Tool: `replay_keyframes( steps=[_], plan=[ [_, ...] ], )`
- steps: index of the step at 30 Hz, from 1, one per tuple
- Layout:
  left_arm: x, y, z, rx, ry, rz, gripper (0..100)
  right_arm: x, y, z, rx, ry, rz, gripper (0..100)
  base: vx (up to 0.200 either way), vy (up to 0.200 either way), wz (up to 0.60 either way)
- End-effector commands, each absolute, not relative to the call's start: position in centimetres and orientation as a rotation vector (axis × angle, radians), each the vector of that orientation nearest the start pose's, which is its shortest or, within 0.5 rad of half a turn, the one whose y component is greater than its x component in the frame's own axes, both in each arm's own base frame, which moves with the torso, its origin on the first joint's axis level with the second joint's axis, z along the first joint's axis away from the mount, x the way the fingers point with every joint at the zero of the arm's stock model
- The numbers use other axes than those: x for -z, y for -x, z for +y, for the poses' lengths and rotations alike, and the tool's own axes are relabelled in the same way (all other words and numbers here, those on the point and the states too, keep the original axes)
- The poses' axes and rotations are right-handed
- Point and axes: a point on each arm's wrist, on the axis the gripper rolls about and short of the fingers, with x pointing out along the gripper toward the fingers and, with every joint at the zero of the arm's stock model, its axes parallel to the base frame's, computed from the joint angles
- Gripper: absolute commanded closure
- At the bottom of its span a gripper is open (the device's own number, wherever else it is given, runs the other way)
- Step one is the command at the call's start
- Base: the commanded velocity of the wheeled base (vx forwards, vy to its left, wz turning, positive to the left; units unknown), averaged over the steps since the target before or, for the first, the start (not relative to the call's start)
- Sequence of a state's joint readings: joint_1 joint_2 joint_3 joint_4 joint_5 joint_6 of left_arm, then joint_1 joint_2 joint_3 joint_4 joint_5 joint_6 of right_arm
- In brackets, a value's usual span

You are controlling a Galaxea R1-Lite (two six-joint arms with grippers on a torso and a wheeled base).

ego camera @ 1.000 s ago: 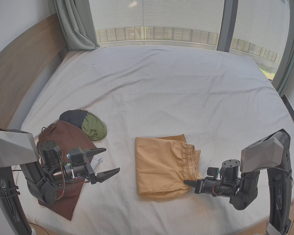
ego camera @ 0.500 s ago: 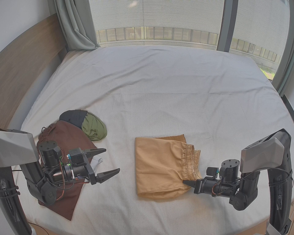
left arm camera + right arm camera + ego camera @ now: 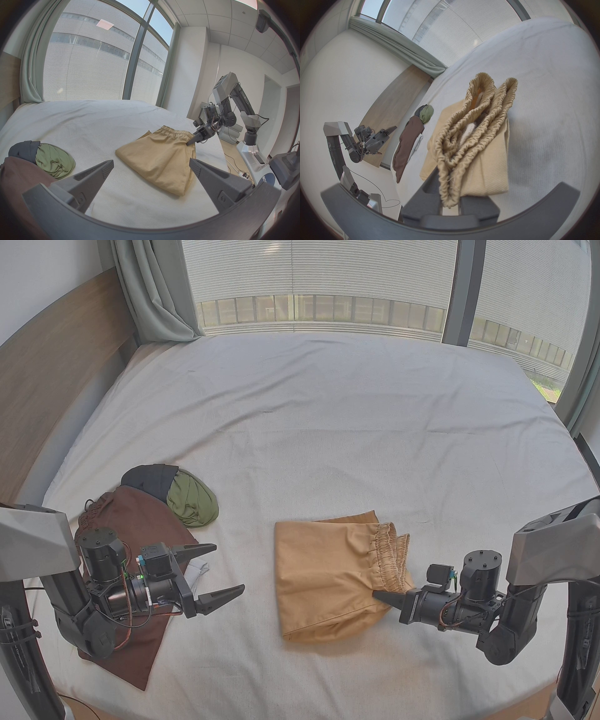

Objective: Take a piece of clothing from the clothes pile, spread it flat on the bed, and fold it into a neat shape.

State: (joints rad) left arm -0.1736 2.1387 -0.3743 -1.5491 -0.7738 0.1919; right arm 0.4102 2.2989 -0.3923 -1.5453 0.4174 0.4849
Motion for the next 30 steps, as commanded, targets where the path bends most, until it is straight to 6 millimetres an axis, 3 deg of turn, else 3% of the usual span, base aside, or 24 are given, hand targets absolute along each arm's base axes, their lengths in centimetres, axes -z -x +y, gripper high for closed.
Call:
replay_keyframes(
  steps=[1, 30],
  plan=[
    [-4.7, -28.8, -6.7, 0.961, -0.111, 0.122, 0, -1.6, -27.7, 13.1, -0.73, -0.455, 0.508, 100, 0.0, 0.0, 0.0],
    [-4.5, -28.5, -6.9, 0.967, -0.108, 0.134, 0, -6.8, -27.4, 14.4, -0.809, -0.55, 0.372, 100, 0.0, 0.0, 0.0]
  ],
)
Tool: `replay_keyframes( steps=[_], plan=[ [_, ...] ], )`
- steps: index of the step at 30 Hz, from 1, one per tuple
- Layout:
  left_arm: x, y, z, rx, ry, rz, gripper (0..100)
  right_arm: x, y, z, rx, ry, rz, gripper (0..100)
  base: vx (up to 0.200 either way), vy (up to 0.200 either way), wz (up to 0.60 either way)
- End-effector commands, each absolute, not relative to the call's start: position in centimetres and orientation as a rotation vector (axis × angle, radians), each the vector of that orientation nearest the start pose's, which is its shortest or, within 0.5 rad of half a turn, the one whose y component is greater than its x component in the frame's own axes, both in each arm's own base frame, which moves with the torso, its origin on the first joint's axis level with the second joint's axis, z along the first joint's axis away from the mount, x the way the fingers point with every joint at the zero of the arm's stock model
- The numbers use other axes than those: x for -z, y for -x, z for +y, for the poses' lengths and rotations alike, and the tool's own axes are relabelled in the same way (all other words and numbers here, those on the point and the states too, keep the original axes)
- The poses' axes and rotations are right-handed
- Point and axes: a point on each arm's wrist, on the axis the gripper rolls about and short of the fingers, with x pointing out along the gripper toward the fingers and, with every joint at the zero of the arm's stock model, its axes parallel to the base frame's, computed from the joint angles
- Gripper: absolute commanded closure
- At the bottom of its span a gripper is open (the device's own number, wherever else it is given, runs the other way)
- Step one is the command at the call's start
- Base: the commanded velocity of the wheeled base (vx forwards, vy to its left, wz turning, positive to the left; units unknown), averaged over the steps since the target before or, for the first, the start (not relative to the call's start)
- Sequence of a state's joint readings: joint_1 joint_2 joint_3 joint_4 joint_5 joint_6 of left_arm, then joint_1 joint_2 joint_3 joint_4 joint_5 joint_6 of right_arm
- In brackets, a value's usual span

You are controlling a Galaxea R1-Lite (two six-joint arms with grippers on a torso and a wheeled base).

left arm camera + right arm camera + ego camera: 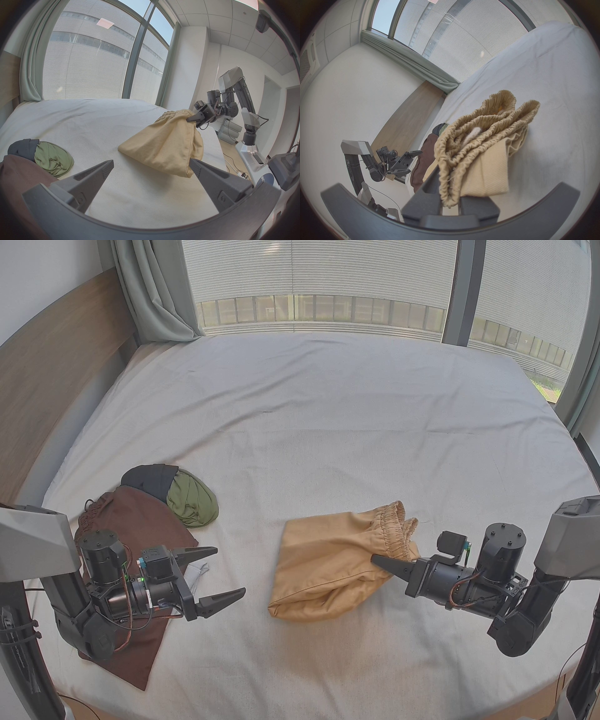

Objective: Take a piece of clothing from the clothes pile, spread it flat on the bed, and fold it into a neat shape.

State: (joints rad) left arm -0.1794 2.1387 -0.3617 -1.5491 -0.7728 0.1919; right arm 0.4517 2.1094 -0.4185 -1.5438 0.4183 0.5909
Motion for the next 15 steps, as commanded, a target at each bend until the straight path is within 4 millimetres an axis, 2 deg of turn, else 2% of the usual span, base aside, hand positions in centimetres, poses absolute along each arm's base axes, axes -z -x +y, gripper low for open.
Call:
replay_keyframes(
  steps=[1, 11, 15],
  plan=[
    [-4.6, -28.5, -6.8, 0.966, -0.109, 0.129, 0, -7.1, -27.5, 14.4, -0.813, -0.551, 0.359, 100, 0.0, 0.0, 0.0],
    [-4.8, -28.5, -6.7, 0.964, -0.11, 0.126, 0, -8.8, -28.9, 14.6, -0.829, -0.59, 0.282, 100, 0.0, 0.0, 0.0],
    [-4.8, -28.5, -6.7, 0.964, -0.11, 0.126, 0, -10.4, -29.9, 14.9, -0.848, -0.604, 0.21, 100, 0.0, 0.0, 0.0]
  ],
)
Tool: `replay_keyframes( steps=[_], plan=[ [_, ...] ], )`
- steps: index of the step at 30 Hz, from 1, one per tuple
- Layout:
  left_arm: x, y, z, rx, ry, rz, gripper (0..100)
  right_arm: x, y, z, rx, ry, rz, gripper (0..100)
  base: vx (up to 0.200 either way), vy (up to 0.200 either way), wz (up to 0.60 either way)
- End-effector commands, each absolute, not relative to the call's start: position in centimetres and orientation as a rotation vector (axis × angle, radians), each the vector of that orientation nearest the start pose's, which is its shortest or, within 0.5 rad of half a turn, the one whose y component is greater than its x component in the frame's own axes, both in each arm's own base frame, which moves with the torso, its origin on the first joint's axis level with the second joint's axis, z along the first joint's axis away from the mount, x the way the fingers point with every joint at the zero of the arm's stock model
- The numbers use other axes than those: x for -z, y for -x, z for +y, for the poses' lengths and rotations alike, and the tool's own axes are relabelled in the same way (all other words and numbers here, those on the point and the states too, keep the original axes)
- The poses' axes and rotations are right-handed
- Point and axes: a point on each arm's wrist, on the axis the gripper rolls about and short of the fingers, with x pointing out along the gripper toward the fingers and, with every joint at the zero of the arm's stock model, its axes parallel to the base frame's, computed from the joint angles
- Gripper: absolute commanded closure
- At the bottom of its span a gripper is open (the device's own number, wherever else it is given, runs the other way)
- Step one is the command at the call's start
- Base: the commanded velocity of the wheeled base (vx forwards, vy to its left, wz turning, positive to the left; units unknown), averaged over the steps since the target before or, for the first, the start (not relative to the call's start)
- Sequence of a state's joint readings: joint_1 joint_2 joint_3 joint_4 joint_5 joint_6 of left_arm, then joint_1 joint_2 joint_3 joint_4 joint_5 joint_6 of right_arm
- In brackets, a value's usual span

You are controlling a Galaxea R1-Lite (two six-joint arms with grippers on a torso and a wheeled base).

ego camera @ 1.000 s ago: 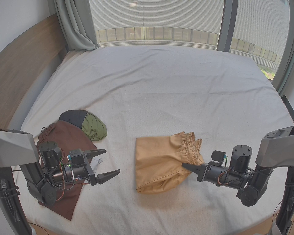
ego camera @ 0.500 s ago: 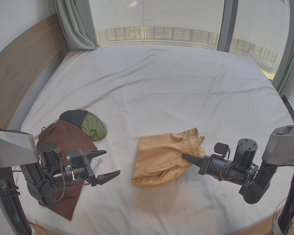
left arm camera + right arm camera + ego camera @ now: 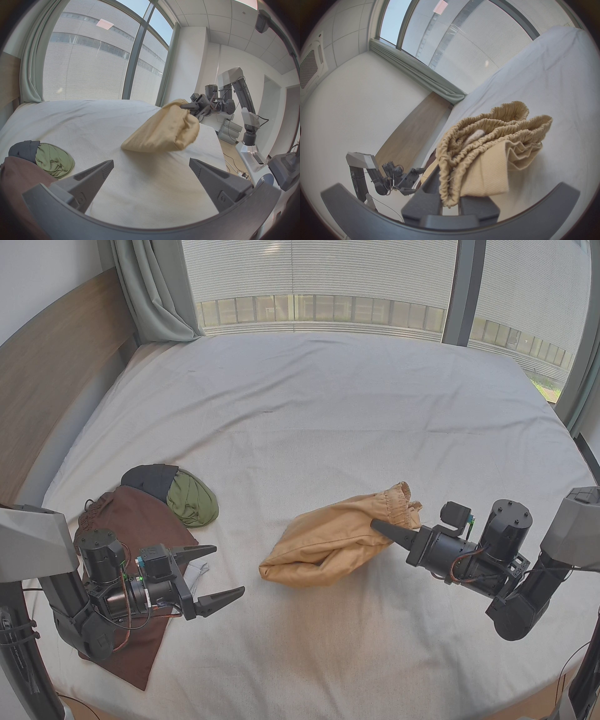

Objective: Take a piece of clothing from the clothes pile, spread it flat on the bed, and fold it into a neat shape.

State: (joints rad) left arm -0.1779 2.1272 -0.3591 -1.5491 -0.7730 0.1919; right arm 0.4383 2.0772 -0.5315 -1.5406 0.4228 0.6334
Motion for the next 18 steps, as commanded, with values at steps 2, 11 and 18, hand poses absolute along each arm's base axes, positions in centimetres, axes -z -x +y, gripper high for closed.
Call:
replay_keyframes(
  steps=[2, 11, 18],
  plan=[
    [-4.8, -28.4, -6.7, 0.963, -0.111, 0.126, 0, -11.2, -30.4, 15.1, -0.859, -0.618, 0.183, 100, 0.0, 0.0, 0.0],
    [-4.8, -28.4, -6.7, 0.967, -0.11, 0.127, 0, -12.7, -32.1, 15.5, -0.904, -0.626, 0.112, 100, 0.0, 0.0, 0.0],
    [-4.7, -28.4, -6.7, 0.966, -0.11, 0.128, 0, -13.4, -33.8, 15.2, -0.944, -0.652, 0.089, 100, 0.0, 0.0, 0.0]
  ],
)
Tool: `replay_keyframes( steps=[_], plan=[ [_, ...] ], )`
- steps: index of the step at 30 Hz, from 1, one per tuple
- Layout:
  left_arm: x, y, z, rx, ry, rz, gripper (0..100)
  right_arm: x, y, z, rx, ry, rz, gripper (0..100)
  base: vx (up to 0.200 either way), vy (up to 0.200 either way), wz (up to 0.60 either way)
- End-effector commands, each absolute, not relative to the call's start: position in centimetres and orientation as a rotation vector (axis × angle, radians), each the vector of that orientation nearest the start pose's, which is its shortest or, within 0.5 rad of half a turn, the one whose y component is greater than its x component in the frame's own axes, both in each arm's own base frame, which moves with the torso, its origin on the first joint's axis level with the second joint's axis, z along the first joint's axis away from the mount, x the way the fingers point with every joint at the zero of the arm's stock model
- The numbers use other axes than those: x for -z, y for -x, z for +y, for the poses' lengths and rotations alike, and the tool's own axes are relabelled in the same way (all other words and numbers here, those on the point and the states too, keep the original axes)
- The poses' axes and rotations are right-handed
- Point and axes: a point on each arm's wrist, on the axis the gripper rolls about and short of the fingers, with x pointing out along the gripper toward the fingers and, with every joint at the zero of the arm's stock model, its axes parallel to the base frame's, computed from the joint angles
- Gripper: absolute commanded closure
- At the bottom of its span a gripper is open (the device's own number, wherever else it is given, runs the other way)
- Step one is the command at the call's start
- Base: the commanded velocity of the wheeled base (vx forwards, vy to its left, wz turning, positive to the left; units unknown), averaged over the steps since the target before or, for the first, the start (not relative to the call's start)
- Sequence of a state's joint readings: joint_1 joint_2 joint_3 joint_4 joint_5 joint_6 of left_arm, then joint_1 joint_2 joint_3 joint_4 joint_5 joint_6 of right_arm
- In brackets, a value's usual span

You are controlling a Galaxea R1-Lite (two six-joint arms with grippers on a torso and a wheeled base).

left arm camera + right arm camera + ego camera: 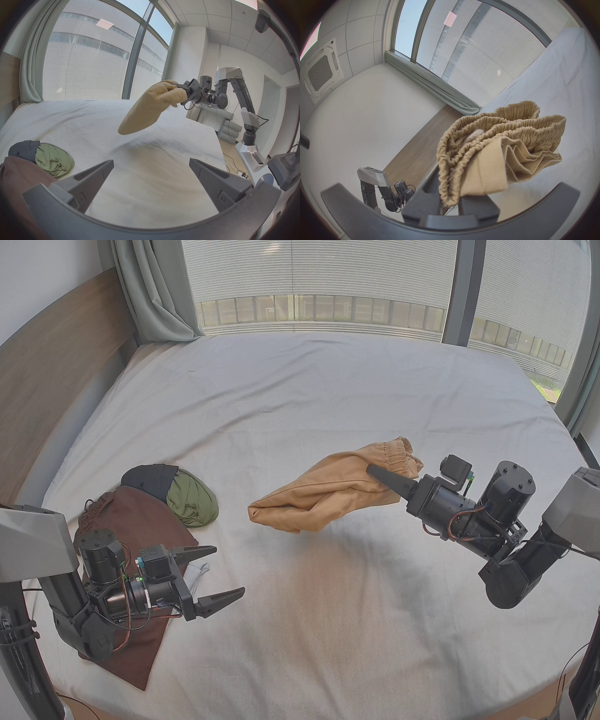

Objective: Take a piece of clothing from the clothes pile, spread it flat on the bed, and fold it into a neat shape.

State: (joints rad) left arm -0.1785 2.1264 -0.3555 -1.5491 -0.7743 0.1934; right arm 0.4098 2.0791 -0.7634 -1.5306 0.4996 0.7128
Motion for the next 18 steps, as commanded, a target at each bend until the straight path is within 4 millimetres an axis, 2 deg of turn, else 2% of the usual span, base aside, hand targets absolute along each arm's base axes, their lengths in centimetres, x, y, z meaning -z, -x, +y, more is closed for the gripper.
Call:
replay_keyframes(
  steps=[1, 5, 11, 18],
  plan=[
    [-4.7, -28.4, -6.7, 0.966, -0.11, 0.128, 0, -13.4, -34.2, 15.3, -0.943, -0.652, 0.082, 100, 0.0, 0.0, 0.0],
    [-4.7, -28.4, -6.7, 0.966, -0.11, 0.128, 0, -13.3, -35.3, 15.3, -0.939, -0.651, 0.061, 100, 0.0, 0.0, 0.0],
    [-4.7, -28.4, -6.7, 0.966, -0.109, 0.13, 0, -12.5, -38.3, 16.1, -0.935, -0.656, 0.056, 100, 0.0, 0.0, 0.0],
    [-4.7, -28.4, -6.7, 0.966, -0.109, 0.13, 0, -14.3, -42.3, 16.4, -0.909, -0.658, 0.043, 100, 0.0, 0.0, 0.0]
  ],
)
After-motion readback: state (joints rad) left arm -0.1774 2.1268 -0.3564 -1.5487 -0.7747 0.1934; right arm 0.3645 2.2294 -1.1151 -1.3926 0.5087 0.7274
